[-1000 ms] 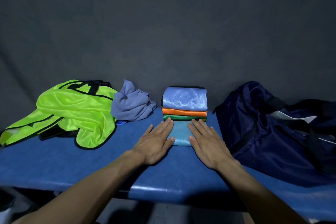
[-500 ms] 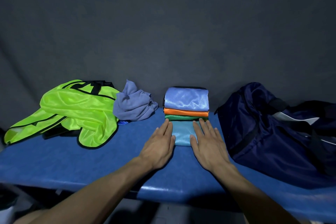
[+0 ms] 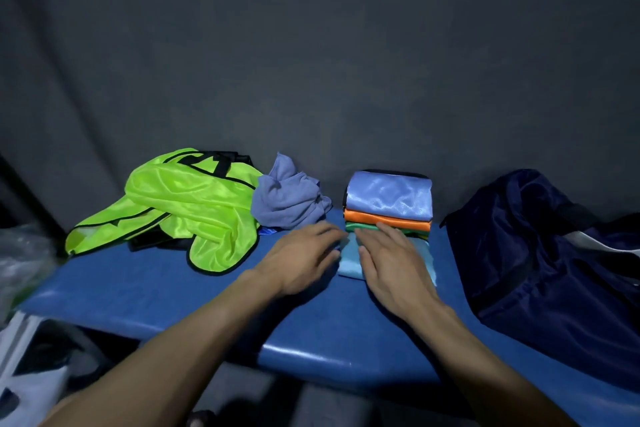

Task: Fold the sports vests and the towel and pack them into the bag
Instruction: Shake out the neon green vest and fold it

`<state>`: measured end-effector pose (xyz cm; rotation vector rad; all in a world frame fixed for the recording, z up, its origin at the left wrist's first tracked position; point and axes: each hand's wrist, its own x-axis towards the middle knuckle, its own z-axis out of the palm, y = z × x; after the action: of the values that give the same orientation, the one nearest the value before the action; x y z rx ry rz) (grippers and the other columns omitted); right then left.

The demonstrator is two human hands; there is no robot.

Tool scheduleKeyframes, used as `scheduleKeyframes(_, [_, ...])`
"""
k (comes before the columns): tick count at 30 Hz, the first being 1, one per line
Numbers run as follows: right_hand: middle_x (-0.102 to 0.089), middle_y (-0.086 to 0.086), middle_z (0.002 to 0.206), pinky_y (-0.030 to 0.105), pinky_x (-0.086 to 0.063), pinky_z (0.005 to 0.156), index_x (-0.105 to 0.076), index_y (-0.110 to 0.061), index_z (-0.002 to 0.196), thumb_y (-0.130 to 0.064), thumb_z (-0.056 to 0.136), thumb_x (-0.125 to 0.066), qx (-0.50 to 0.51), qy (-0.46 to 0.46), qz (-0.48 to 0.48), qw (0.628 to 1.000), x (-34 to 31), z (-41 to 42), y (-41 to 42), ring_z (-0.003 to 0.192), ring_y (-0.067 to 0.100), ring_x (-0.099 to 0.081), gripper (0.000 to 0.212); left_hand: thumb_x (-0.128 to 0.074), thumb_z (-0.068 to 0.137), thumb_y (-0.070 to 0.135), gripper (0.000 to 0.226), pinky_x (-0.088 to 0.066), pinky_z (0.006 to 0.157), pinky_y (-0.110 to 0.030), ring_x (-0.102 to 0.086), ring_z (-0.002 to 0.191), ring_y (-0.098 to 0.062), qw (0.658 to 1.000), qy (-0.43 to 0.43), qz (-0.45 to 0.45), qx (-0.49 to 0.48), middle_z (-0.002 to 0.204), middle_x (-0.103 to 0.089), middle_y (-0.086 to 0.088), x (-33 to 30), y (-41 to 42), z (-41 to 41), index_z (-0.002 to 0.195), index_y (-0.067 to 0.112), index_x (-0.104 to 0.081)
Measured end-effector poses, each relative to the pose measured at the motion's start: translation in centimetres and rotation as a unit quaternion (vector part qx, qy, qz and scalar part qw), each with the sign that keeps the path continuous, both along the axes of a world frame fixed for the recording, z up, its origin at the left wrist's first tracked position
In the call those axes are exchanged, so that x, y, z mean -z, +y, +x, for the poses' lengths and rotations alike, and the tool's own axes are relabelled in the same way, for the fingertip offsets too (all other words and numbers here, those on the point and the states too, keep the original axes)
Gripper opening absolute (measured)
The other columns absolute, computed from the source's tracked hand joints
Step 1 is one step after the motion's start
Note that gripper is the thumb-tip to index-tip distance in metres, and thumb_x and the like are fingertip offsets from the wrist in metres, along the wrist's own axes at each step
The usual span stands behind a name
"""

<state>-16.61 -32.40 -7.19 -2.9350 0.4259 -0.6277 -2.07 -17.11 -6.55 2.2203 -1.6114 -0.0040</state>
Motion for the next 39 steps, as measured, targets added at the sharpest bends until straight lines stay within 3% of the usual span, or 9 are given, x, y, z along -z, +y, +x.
scheduleKeyframes(4, [-0.066,0.006,0.133,0.034,-0.035,0.113,-0.062,-0.011,0.137,-0.033,0.103,-0.034,-0.060,-0.030,0.068,0.995,-0.2,3.3,3.0,0.134,0.026,-0.052,0.049,-0.053,0.087,0.055,0.030,-0.050,0.071,-0.040,-0.060,0.097,-0.025,0.982,-0.035,-0.007,-0.184,0.097,-0.057,0.004,-2.8,6.3,5.0,0.096,0.027,-0.060])
scheduleKeyframes(8, [-0.070,0.004,0.119,0.034,-0.045,0.100,-0.067,-0.010,0.128,-0.036,0.101,-0.036,-0.110,-0.045,0.076,0.990,0.1,5.7,5.9,0.115,0.024,-0.060,0.049,-0.073,0.073,0.072,0.060,-0.044,0.078,-0.038,-0.050,0.108,-0.023,0.938,0.008,0.187,-0.292,0.111,-0.048,0.005,-2.2,11.3,7.4,0.109,0.028,-0.054])
scheduleKeyframes(12, [-0.070,0.000,0.119,0.032,-0.046,0.095,-0.067,-0.012,0.127,-0.037,0.100,-0.039,-0.117,-0.035,0.082,0.989,0.1,6.8,7.7,0.111,0.021,-0.061,0.046,-0.058,0.096,0.050,0.033,-0.046,0.089,-0.042,-0.051,0.116,-0.030,0.931,-0.077,0.201,-0.294,0.122,-0.054,-0.003,-0.6,13.3,8.7,0.115,0.023,-0.058])
scheduleKeyframes(16, [-0.067,-0.005,0.125,0.028,-0.045,0.096,-0.064,-0.017,0.130,-0.037,0.101,-0.044,-0.113,-0.025,0.162,0.980,-0.3,6.8,9.2,0.115,0.015,-0.060,0.041,-0.054,0.103,0.029,0.022,-0.039,0.071,-0.038,-0.060,0.091,-0.036,0.921,0.053,-0.105,-0.372,0.098,-0.066,-0.015,-2.1,16.3,10.0,0.110,0.008,-0.054])
scheduleKeyframes(20, [-0.071,-0.006,0.113,0.002,-0.038,0.084,-0.066,-0.017,0.122,-0.018,0.097,-0.062,-0.117,-0.052,0.267,0.955,-1.0,6.3,11.0,0.099,0.000,-0.062,0.025,-0.056,0.099,0.028,0.006,-0.040,0.073,-0.034,-0.050,0.080,-0.013,0.797,0.149,-0.505,-0.297,0.087,-0.058,0.001,-8.3,19.3,9.2,0.097,0.023,-0.057])
scheduleKeyframes(23, [-0.070,-0.008,0.111,0.011,-0.050,0.082,-0.063,-0.020,0.116,-0.012,0.094,-0.067,-0.122,-0.071,0.376,0.916,-1.5,5.9,12.5,0.094,0.004,-0.068,0.024,-0.055,0.105,0.020,0.013,-0.047,0.066,-0.027,-0.054,0.071,-0.009,0.749,0.235,-0.588,-0.196,0.080,-0.061,0.005,-11.7,19.6,6.1,0.094,0.024,-0.060])
scheduleKeyframes(30, [-0.043,-0.021,0.149,0.022,-0.048,0.101,-0.038,-0.040,0.150,-0.036,0.075,-0.089,-0.204,-0.044,0.431,0.878,-2.1,5.3,14.9,0.127,-0.002,-0.052,0.091,-0.068,0.092,0.034,0.013,-0.044,0.071,-0.038,-0.049,0.076,-0.025,0.794,0.472,-0.380,-0.050,0.085,-0.058,-0.014,-12.5,17.2,0.6,0.095,0.023,-0.073])
scheduleKeyframes(36, [-0.075,0.000,0.074,0.038,-0.058,0.067,-0.072,-0.014,0.076,-0.023,0.089,-0.063,-0.121,-0.035,0.499,0.857,-4.0,5.1,14.8,0.065,0.001,-0.062,0.018,-0.063,0.091,0.022,0.017,-0.055,0.065,-0.021,-0.065,0.069,-0.011,0.797,0.492,-0.351,-0.022,0.083,-0.071,-0.006,-12.7,15.0,-1.0,0.100,0.009,-0.068])
scheduleKeyframes(39, [-0.067,0.001,0.066,0.025,-0.045,0.051,-0.068,-0.019,0.070,0.001,0.096,-0.048,-0.082,-0.185,0.630,0.750,-7.2,4.8,11.4,0.056,0.009,-0.057,0.038,-0.067,0.088,0.025,0.014,-0.055,0.069,-0.024,-0.065,0.073,-0.011,0.824,0.431,-0.364,-0.052,0.085,-0.073,-0.004,-12.7,15.3,0.5,0.097,0.015,-0.072])
